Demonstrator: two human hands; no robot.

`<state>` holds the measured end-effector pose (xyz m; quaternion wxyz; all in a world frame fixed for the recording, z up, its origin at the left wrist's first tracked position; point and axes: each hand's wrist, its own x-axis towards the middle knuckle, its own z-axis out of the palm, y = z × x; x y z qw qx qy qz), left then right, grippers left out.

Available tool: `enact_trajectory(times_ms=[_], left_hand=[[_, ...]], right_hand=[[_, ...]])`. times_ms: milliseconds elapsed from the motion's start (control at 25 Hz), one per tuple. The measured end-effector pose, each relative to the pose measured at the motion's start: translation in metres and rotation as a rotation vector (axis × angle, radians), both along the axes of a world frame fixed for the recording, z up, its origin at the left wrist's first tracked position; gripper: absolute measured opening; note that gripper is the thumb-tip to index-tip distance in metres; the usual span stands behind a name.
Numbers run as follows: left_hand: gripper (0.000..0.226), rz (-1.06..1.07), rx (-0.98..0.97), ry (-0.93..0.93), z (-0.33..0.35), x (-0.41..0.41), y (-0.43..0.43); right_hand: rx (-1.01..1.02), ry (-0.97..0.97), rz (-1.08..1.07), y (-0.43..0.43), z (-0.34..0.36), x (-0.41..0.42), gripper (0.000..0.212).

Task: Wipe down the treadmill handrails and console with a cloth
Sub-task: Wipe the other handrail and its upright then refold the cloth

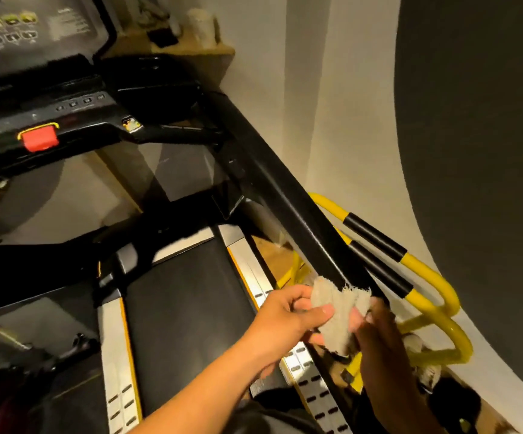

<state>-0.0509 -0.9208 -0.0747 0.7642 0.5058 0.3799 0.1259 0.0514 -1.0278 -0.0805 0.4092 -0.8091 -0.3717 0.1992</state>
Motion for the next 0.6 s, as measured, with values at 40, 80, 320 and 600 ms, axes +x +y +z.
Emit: enact_trajectory(times_ms=[40, 80, 320, 600], left_hand=[[0.013, 0.106, 0.019, 0.005, 0.002, -0.006, 0.007], [0.016, 0.208, 0.062, 0.009, 0.004, -0.014, 0.016], [0.012, 0.603, 0.263, -0.058, 0.035, -0.058, 0.06], [0.015, 0.761, 0.024, -0.27, 0.052, -0.079, 0.136]], right_hand=[[0.06, -0.049, 0.021, 0.011, 0.003, 0.0, 0.019], [0.124, 0.159, 0.03, 0.023, 0.013, 0.002, 0.028], [-0.032, 0.386, 0.458, 0.101, 0.048, -0.002, 0.017], [0.108, 0.37, 0.668, 0.207, 0.075, -0.031, 0.02]])
